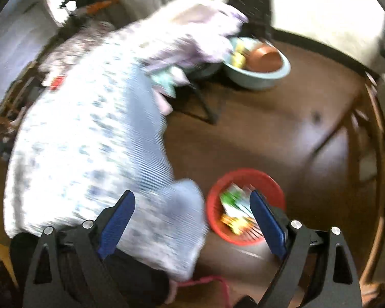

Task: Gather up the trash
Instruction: 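Move both open tools back over the bed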

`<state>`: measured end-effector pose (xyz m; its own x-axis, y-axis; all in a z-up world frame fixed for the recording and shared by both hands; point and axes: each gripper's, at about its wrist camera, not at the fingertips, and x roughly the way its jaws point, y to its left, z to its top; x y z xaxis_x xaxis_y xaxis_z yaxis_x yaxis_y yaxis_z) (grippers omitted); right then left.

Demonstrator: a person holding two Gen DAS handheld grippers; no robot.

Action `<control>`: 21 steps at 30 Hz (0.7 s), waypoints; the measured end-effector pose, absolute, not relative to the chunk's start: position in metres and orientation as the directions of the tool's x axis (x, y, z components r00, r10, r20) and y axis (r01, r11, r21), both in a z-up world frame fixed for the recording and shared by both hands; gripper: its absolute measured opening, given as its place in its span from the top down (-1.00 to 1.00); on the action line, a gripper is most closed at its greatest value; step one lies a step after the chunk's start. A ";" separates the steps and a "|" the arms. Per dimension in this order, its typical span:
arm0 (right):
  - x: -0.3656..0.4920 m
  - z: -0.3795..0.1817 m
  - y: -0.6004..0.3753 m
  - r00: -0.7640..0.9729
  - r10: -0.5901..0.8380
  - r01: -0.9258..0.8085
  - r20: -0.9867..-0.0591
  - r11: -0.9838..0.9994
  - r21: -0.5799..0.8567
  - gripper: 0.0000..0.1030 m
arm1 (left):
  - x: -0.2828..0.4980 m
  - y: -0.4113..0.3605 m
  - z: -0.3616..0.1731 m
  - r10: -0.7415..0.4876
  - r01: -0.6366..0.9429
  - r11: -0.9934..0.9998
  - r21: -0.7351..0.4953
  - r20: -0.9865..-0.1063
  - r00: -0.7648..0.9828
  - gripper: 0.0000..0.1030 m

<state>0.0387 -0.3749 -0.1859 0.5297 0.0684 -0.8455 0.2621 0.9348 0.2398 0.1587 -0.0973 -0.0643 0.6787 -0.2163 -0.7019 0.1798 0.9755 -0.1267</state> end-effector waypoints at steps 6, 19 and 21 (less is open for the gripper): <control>0.093 -0.155 -0.294 0.580 0.181 0.074 -0.794 0.959 0.273 -0.81 | 0.209 -0.040 -0.053 -0.085 0.047 0.996 -0.072 -0.707 0.702 -0.86; 0.277 -0.121 -0.154 0.568 0.241 -0.143 -0.787 0.971 0.194 -0.82 | 0.295 0.081 -0.097 0.138 -0.249 0.968 -0.042 -0.739 0.660 -0.86; 0.305 -0.121 -0.138 0.562 0.236 -0.174 -0.793 0.971 0.165 -0.87 | 0.300 0.091 -0.103 0.123 -0.247 0.968 -0.048 -0.768 0.629 -0.86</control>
